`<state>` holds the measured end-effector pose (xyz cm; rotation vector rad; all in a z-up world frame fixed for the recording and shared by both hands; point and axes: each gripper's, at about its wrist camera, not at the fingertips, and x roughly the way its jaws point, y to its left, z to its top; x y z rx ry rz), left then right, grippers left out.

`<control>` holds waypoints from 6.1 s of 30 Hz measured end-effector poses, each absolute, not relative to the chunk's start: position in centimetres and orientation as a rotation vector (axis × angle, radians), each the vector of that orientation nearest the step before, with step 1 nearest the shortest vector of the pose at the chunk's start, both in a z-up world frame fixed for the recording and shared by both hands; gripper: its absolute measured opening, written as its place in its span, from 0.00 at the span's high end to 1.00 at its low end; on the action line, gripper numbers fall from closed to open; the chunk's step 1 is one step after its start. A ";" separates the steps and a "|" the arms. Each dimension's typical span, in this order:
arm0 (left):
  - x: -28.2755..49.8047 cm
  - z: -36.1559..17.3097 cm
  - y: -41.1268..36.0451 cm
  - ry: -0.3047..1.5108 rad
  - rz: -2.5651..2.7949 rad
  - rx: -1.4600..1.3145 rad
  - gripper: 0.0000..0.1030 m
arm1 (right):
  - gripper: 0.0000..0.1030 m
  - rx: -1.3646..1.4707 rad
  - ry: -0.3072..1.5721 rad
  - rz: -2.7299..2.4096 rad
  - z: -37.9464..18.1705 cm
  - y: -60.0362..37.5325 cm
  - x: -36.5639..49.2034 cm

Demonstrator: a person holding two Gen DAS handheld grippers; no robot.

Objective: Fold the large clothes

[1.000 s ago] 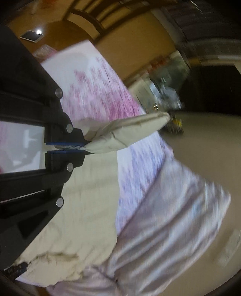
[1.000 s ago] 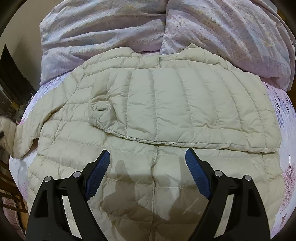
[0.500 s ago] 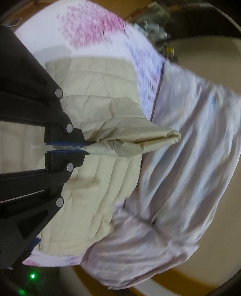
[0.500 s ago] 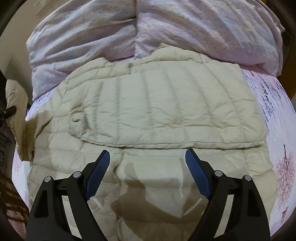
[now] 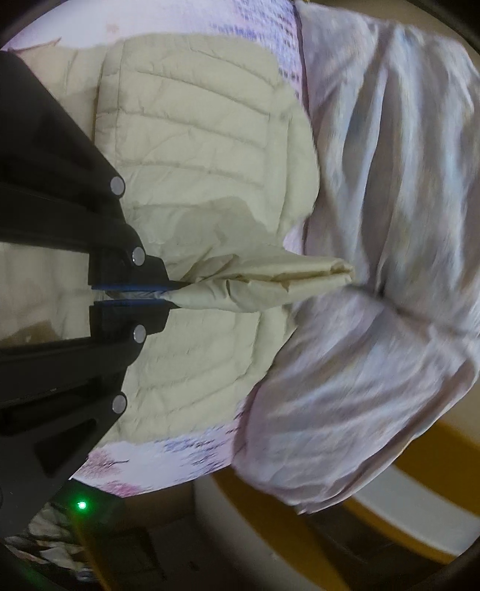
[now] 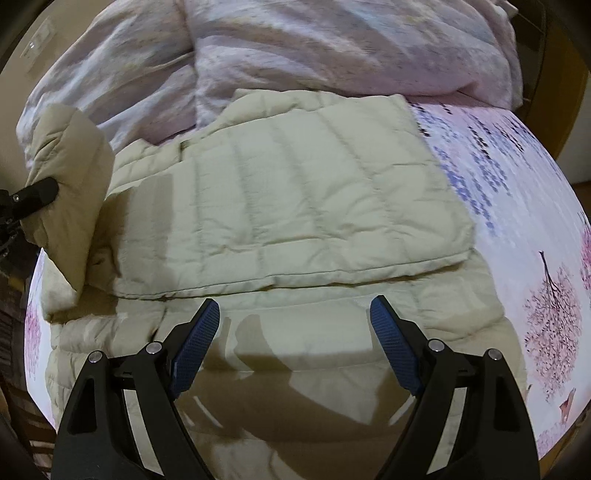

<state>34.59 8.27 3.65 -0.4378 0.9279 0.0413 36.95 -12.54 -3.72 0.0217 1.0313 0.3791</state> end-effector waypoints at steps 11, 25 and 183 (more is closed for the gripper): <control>34.7 2.2 6.4 0.994 -0.022 -0.414 0.58 | 0.17 0.050 1.018 0.389 -3.0 -13.1 38.1; 32.2 0.3 12.5 1.020 0.190 -0.310 0.57 | 0.46 0.172 1.090 0.631 -2.7 -7.4 39.6; 36.4 -0.5 35.1 0.881 0.441 -0.702 0.92 | 0.89 0.474 0.982 0.357 -0.6 -18.6 55.7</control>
